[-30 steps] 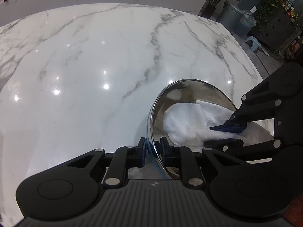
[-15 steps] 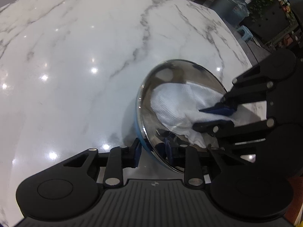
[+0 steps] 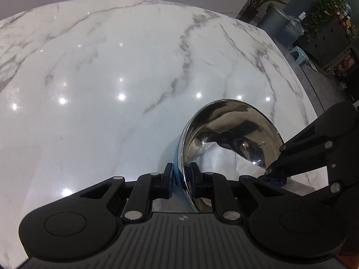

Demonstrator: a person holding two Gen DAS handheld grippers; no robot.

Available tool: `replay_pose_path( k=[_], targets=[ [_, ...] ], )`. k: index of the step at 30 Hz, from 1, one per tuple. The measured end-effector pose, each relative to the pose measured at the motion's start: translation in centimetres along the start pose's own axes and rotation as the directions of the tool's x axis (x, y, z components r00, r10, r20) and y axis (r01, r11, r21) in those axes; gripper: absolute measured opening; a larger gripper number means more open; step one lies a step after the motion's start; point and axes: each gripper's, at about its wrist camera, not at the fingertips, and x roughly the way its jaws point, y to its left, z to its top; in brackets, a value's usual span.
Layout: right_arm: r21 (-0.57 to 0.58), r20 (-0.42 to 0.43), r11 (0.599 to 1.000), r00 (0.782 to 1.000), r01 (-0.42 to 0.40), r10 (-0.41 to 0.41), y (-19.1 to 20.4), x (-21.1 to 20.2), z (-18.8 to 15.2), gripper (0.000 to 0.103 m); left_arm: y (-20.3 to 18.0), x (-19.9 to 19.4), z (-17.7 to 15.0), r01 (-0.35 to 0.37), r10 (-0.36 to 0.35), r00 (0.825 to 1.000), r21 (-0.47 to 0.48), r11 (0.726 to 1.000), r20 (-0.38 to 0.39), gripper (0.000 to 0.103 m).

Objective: Clean bowl
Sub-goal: 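Keep wiping the bowl interior with the cloth in the right tool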

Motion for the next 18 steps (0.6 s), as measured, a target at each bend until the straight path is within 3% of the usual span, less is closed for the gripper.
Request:
replay_pose_path(
  k=[3,7,11,15,18],
  targets=[
    [-0.063,-0.011,0.994,0.996,0.092,-0.093,0.3,0.2,-0.1,0.011,-0.1,0.1,0.0,-0.003,0.003,1.000,0.007,1.000,0.003,0.013],
    [-0.170,0.021,0.950,0.965,0.262,-0.262,1.1,0.5,-0.4,0.011,-0.1,0.1,0.1,-0.003,0.003,1.000,0.009,1.000,0.003,0.013],
    [-0.170,0.024,0.949,0.963,0.267,-0.267,0.7,0.5,-0.5,0.011,0.0,0.1,0.0,0.004,-0.004,1.000,0.011,1.000,-0.009,0.014],
    [-0.149,0.023,0.957,0.969,0.247,-0.247,0.1,0.6,-0.7,0.011,-0.2,0.6,-0.3,0.036,-0.035,0.997,0.018,0.999,-0.072,0.028],
    [-0.140,0.026,0.961,0.971,0.240,-0.239,0.4,0.7,-0.9,0.011,-0.4,0.7,-0.5,0.057,-0.054,0.993,0.034,0.998,-0.101,0.029]
  ],
)
